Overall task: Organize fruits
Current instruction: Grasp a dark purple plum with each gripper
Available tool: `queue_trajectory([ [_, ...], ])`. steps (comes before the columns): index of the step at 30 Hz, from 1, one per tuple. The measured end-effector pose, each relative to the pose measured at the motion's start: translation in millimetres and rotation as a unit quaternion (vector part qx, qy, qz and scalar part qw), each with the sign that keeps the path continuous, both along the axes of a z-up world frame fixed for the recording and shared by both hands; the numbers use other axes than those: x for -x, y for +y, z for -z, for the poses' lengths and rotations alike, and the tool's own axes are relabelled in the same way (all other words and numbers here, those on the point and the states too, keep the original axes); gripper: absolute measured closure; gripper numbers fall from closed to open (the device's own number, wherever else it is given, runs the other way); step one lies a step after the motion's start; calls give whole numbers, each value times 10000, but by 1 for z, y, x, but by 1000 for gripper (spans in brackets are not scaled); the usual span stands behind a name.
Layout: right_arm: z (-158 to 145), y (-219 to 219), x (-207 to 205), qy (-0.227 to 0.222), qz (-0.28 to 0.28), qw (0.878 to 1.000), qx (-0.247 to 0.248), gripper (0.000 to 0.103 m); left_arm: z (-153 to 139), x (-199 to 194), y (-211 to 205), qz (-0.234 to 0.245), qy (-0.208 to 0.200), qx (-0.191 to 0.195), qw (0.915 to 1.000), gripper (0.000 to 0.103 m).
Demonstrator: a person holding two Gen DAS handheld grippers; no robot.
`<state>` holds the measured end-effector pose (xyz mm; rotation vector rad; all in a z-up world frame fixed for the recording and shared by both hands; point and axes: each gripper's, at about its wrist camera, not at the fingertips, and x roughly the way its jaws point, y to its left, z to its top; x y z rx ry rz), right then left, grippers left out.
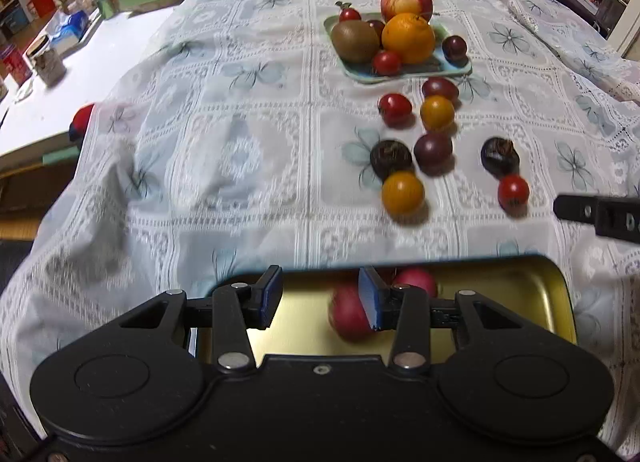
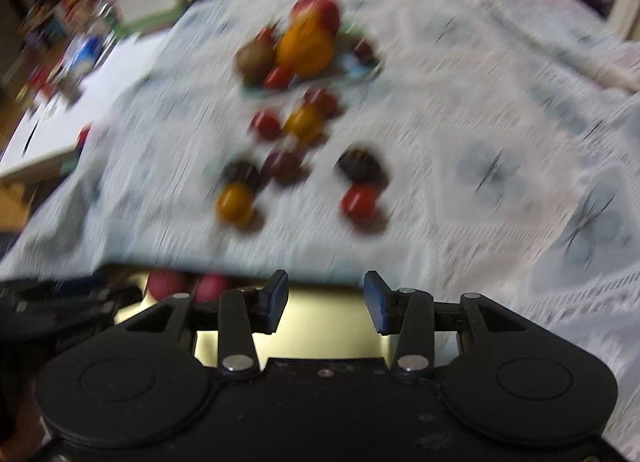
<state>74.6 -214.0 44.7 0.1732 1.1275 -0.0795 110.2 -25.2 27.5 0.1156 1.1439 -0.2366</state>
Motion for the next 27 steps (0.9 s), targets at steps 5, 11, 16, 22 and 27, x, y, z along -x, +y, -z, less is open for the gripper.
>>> queue_trajectory([
  [5, 3, -15, -35, -160, 134, 9991, 362, 56, 3, -23, -12, 40, -55, -72, 10000, 53],
  [11, 25, -31, -71, 209, 442, 9986, 210, 56, 11, -51, -31, 216, -42, -75, 9997, 53],
  [16, 45, -42, -89, 389, 963, 9946, 64, 56, 17, -72, -50, 478, 0, 68, 9988, 53],
  [22, 54, -56, -95, 542, 1026, 9928, -309, 56, 26, -88, -73, 794, -41, 54, 9968, 52],
  [27, 51, -61, -92, 489, 1058, 9922, -441, 56, 41, -92, -84, 940, 54, -172, 9954, 52],
])
